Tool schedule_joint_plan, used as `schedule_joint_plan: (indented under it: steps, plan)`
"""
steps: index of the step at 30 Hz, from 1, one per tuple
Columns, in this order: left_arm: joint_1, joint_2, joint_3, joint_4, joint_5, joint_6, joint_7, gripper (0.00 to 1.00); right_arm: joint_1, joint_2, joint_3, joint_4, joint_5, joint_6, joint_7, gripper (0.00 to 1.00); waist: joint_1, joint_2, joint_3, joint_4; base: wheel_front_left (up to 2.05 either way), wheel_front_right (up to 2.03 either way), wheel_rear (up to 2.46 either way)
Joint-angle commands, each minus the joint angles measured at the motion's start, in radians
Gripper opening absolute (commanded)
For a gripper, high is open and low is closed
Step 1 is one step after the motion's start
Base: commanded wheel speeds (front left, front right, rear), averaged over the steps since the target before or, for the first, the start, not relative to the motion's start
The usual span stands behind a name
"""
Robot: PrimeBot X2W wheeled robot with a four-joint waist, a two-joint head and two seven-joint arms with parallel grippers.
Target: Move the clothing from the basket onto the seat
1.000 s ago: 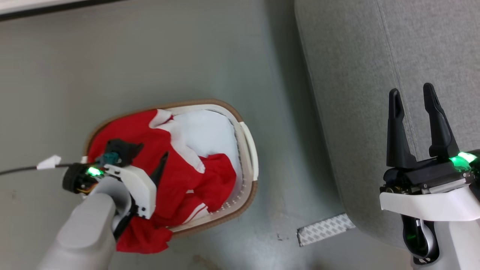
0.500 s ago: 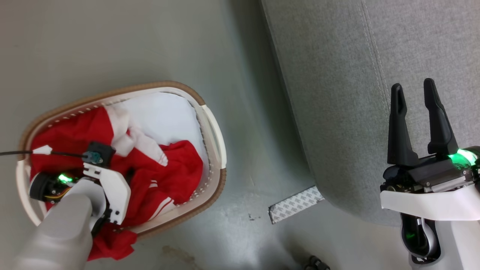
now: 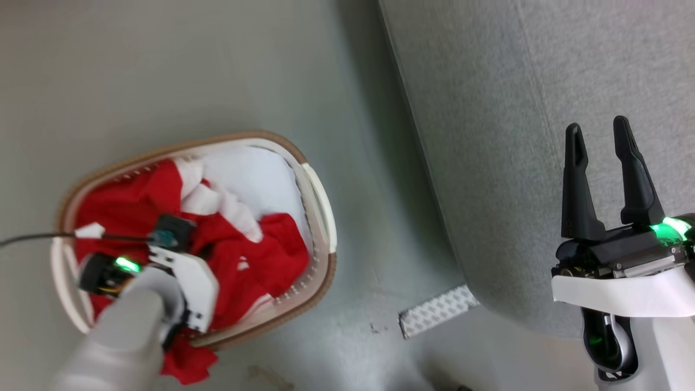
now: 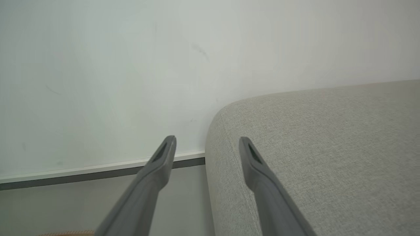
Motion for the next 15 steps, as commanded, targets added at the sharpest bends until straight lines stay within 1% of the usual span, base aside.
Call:
schedule_joint_plan:
  steps: [1,8,13,15]
  plan:
    - [0.017,-0.016,-0.009,-0.007,-0.016,0.002,-0.022,0.0,0.003,-0.002,-0.01,0.009,-0.015,-0.002,0.0,1.0,-0.0001,0.0,-0.057,0.033,0.0,0.0,0.0]
    - [0.063,-0.086,-0.058,-0.073,-0.078,0.002,-0.116,0.0,0.042,-0.003,-0.051,0.052,-0.077,-0.002,0.0,1.0,-0.0001,0.0,-0.238,0.129,0.0,0.0,0.0]
    - [0.107,-0.111,-0.077,-0.158,-0.129,0.002,-0.132,0.0,0.082,-0.003,-0.061,0.091,-0.114,-0.002,0.0,1.0,-0.0001,0.0,-0.38,0.2,0.0,0.0,0.0]
    - [0.12,-0.116,-0.067,-0.209,-0.146,0.002,-0.132,0.0,0.1,-0.003,-0.064,0.104,-0.127,-0.002,0.0,1.0,-0.0001,0.0,-0.432,0.226,0.0,0.0,0.0]
